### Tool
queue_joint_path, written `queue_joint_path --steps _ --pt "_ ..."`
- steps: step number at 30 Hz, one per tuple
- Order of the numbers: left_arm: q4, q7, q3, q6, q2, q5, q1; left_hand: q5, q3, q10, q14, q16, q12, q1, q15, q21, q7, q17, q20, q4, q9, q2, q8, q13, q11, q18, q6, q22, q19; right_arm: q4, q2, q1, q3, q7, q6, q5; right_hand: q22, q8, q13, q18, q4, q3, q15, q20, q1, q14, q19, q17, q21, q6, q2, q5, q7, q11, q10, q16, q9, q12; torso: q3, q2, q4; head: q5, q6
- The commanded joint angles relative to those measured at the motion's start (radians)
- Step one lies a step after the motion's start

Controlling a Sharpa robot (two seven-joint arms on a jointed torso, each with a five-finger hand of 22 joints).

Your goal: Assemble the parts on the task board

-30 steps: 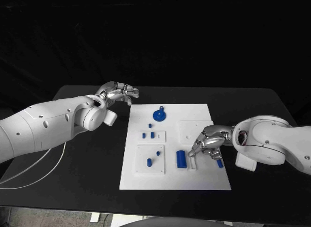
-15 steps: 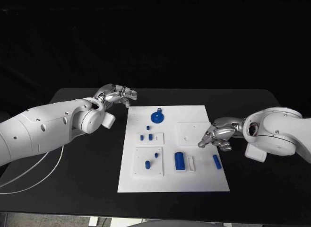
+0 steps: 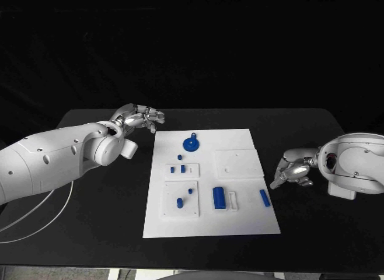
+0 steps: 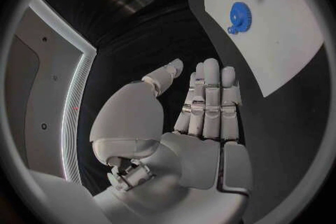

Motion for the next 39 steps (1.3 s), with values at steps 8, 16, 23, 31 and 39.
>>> queue_joint_path --steps 8,16,23,31,39 --pt "0.003 0.006 0.0 0.021 -0.003 -0.001 0.0 0.0 0.001 0.002 -0.002 -0.007 0.002 -0.01 0.006 -0.005 0.0 0.002 -0.007 0.005 0.002 0.003 0.006 0.002 0.005 0.012 -0.004 0.002 0.002 0.009 0.011 -0.016 -0.026 -0.072 0.048 -0.052 0.0 -0.009 -0.003 0.083 0.059 -0.009 0.002 0.007 -0.068 -0.011 -0.005 -0.005 -0.006 -0.013 -0.008 -0.004 0.009 0.005 -0.007 -0.012 -0.001 -0.009 0.0008 0.001 0.0007 -0.009 -0.004" --pt "0.004 0.006 0.0 0.022 -0.004 -0.001 0.0 0.0 0.0 0.002 -0.003 -0.007 0.002 -0.01 0.006 -0.005 0.0 0.002 -0.007 0.005 0.002 0.003 0.006 0.002 0.005 0.012 -0.004 0.002 0.002 0.01 0.025 -0.036 -0.027 -0.08 0.022 -0.057 0.005 -0.008 -0.001 0.083 0.061 -0.055 0.001 0.005 -0.112 -0.011 -0.012 -0.002 -0.003 -0.013 -0.002 -0.004 0.007 0.003 -0.008 -0.012 0.002 -0.008 -0.0005 0.001 0.0004 -0.013 -0.005" --pt "0.006 0.006 0.0 0.022 -0.004 -0.001 0.0 -0.001 0.0 0.002 -0.003 -0.007 0.002 -0.01 0.006 -0.006 0.0 0.002 -0.007 0.005 0.002 0.003 0.007 0.002 0.005 0.012 -0.004 0.002 0.002 0.005 0.053 -0.061 -0.028 -0.079 0.005 -0.052 0.008 -0.009 0.0 0.083 -0.052 -0.204 -0.003 -0.008 -0.185 -0.017 -0.028 0.002 -0.008 -0.014 0.067 -0.004 0.002 -0.002 -0.013 -0.014 0.005 -0.011 -0.0008 0.0 0.0005 -0.013 -0.007" --pt "0.005 0.004 0.0 0.021 -0.009 -0.001 0.0 -0.001 0.0 0.002 -0.003 -0.007 0.002 -0.01 0.006 -0.006 0.0 0.003 -0.007 0.005 0.002 0.004 0.007 0.002 0.005 0.012 -0.004 0.003 0.002 -0.001 0.066 -0.079 -0.028 -0.076 0.001 -0.054 0.007 -0.01 -0.001 0.083 -0.067 -0.224 -0.005 -0.01 -0.192 -0.017 -0.028 0.002 -0.01 -0.013 0.075 -0.004 0.002 -0.002 -0.012 -0.015 0.005 -0.011 -0.001 0.0 0.001 -0.011 -0.01" --pt "0.006 0.002 0.0 0.025 -0.009 -0.002 0.0 -0.001 0.0 0.002 -0.003 -0.007 0.002 -0.01 0.006 -0.006 0.0 0.003 -0.007 0.006 0.002 0.004 0.007 0.002 0.005 0.012 -0.004 0.003 0.002 -0.011 0.09 -0.095 -0.028 -0.093 -0.019 -0.093 0.007 -0.006 0.0 0.083 -0.066 -0.194 -0.007 -0.014 -0.087 -0.011 -0.019 0.002 -0.008 -0.002 0.097 -0.004 0.0 -0.005 -0.007 -0.015 0.006 -0.01 -0.0007 0.001 0.0006 -0.01 -0.012"
